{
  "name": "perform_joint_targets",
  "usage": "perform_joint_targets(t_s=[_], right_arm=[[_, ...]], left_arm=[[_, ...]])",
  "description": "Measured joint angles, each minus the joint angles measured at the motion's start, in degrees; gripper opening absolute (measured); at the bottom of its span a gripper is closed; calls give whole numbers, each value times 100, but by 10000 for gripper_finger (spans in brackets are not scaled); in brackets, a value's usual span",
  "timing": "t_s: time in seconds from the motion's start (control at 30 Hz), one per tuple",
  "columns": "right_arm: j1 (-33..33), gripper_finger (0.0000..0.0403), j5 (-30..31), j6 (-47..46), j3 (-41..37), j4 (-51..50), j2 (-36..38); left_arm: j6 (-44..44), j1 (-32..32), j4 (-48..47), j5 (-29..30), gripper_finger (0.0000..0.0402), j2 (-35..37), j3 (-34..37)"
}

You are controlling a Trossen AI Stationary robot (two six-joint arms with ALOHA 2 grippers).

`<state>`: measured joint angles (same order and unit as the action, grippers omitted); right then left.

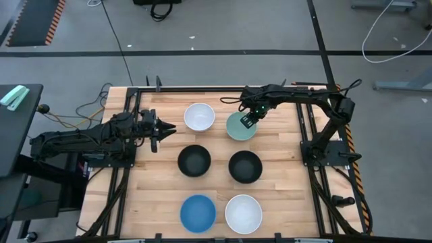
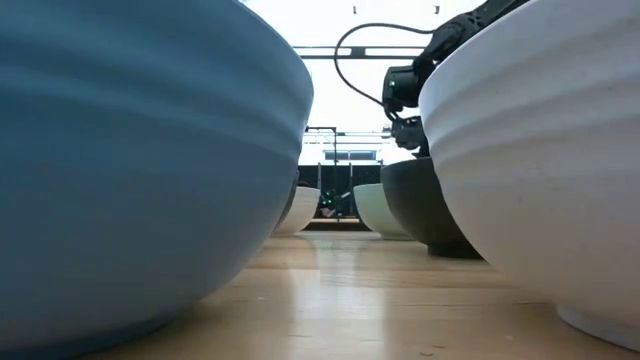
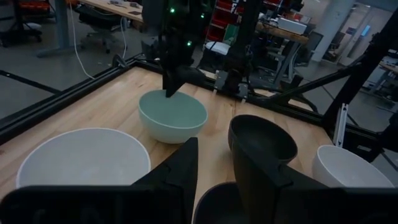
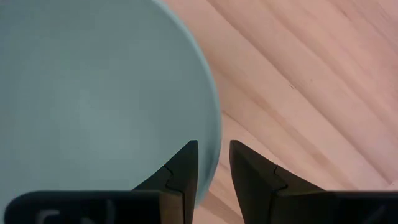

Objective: Nest bowls inside each other
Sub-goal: Stack the light blue bowl on top of the top white bowl

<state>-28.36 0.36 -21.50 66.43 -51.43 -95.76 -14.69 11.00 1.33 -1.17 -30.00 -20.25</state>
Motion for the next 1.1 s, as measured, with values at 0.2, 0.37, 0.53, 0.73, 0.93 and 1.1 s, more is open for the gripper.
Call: perform_joint_targets(t_s=[0.2,0.37,0.53,0.73,0.93,1.1], right_arm=[[0,100,0,2,2,85,-137],[0,95,0,2,2,202,-293],[0,53,132,49,2,276,-378],[-43,11,189,61,20,346,-280],[-72,7,278,193,13,342,-204],[-76,6,278,211,15,328,-200]], left_arm=[[-12,0,-132,0,107,0,0],[-14,0,-166,0,107,0,0],[-132,0,-191,0,107,0,0],[-167,2,-237,4,107,0,0],[-167,2,-255,3,107,0,0],[-167,2,-254,3,107,0,0]])
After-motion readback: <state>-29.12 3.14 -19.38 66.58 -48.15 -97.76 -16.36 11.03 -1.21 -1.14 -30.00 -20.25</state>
